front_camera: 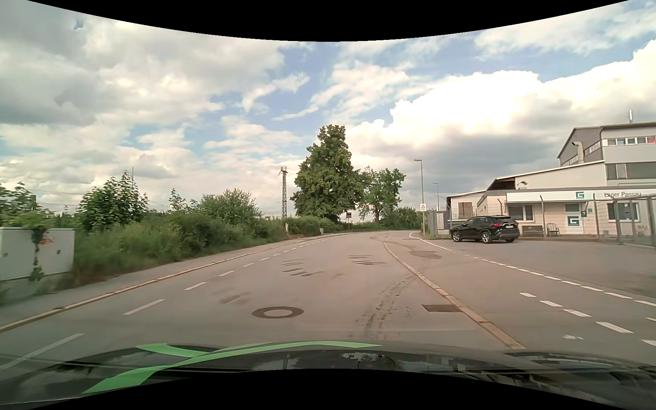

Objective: Follow the waypoints while adhering to traffic rules and regulations

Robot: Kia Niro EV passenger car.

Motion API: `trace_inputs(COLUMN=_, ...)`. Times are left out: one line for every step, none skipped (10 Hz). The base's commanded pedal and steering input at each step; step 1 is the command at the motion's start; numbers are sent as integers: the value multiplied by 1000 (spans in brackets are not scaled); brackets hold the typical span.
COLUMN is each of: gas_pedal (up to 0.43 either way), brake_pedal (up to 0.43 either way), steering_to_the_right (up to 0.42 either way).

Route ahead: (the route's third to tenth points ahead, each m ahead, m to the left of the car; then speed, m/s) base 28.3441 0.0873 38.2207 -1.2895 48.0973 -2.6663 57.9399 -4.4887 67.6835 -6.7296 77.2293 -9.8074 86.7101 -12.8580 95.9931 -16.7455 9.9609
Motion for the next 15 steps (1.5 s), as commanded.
trace_inputs(gas_pedal=130, brake_pedal=0, steering_to_the_right=-2)
trace_inputs(gas_pedal=130, brake_pedal=0, steering_to_the_right=-1)
trace_inputs(gas_pedal=130, brake_pedal=0, steering_to_the_right=-1)
trace_inputs(gas_pedal=138, brake_pedal=0, steering_to_the_right=1)
trace_inputs(gas_pedal=138, brake_pedal=0, steering_to_the_right=4)
trace_inputs(gas_pedal=138, brake_pedal=0, steering_to_the_right=6)
trace_inputs(gas_pedal=150, brake_pedal=0, steering_to_the_right=7)
trace_inputs(gas_pedal=150, brake_pedal=0, steering_to_the_right=9)
trace_inputs(gas_pedal=150, brake_pedal=0, steering_to_the_right=14)
trace_inputs(gas_pedal=150, brake_pedal=0, steering_to_the_right=15)
trace_inputs(gas_pedal=150, brake_pedal=0, steering_to_the_right=16)
trace_inputs(gas_pedal=169, brake_pedal=0, steering_to_the_right=17)
trace_inputs(gas_pedal=177, brake_pedal=0, steering_to_the_right=16)
trace_inputs(gas_pedal=177, brake_pedal=0, steering_to_the_right=16)
trace_inputs(gas_pedal=177, brake_pedal=0, steering_to_the_right=16)
